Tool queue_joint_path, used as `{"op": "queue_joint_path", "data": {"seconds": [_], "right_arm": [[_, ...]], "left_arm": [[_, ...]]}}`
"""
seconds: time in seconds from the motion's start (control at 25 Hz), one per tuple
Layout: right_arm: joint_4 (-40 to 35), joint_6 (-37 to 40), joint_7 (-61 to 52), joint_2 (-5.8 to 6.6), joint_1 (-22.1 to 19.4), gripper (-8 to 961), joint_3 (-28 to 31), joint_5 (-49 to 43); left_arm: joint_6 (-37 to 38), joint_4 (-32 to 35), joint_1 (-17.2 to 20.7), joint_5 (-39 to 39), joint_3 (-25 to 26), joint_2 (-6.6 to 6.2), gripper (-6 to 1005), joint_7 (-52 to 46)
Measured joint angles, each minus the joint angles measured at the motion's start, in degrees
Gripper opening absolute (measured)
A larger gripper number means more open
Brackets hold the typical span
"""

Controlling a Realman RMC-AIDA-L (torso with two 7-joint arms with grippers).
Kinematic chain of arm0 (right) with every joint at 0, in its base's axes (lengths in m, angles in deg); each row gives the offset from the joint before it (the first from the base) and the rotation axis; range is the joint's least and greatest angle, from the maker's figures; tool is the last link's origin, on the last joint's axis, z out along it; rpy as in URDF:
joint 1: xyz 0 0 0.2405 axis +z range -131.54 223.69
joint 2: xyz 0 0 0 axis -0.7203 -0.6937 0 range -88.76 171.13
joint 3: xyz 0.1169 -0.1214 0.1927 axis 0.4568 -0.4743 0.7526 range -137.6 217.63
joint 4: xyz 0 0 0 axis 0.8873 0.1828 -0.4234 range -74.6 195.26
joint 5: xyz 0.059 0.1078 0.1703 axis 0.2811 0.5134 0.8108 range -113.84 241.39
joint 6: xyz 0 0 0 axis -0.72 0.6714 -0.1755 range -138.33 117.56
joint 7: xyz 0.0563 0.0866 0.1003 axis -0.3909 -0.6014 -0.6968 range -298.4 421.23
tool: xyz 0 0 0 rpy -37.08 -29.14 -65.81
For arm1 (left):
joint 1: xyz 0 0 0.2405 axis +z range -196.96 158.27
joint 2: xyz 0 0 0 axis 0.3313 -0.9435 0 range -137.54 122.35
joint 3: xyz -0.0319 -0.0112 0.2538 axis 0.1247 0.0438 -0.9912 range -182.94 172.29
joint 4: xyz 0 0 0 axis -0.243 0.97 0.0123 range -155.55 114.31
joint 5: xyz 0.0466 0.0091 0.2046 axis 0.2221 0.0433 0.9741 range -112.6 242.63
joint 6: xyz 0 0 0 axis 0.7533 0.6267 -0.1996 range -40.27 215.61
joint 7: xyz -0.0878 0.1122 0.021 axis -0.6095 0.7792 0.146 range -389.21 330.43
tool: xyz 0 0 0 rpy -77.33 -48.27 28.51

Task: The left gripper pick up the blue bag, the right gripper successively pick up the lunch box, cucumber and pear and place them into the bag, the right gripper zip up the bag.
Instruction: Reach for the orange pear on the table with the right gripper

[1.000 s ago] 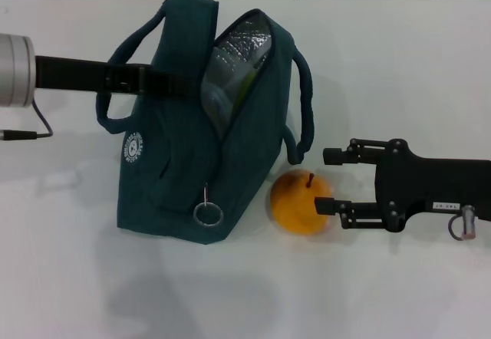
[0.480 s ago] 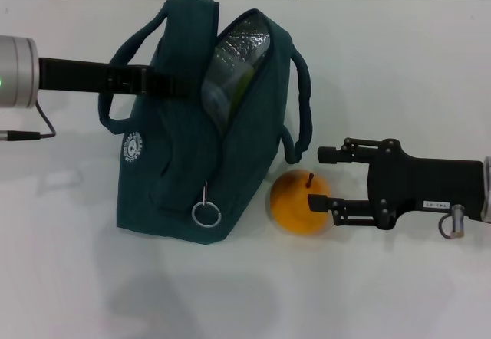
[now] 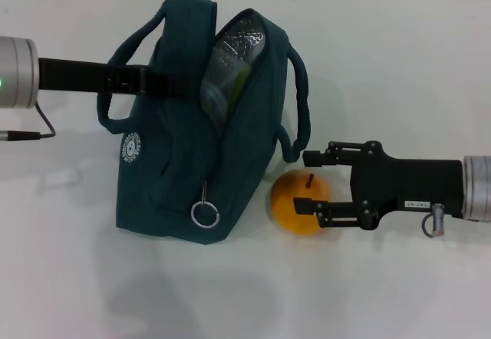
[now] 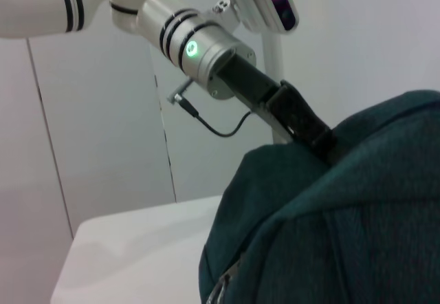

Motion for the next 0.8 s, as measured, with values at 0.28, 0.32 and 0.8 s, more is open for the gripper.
{"op": "queue_joint_path", "data": {"seconds": [0.28, 0.32, 0.8], "right_arm": [[-0.03, -1.8, 0.35, -0.01, 0.15, 648, -3.04, 1.93], [-0.02, -1.8, 0.49, -0.01, 0.16, 639, -3.1, 2.03], [-0.06, -2.89, 3.55, -0.01, -0.29, 521, -5.38, 4.91]], "left_arm": [[0.02, 0.01, -0.1, -0.09, -0.01, 0.0, 47, 0.05], [0.02, 0.01, -0.12, -0.09, -0.01, 0.0, 47, 0.05], [0.03, 0.01, -0.28, -0.12, 0.0, 0.0, 48, 0.26]]}}
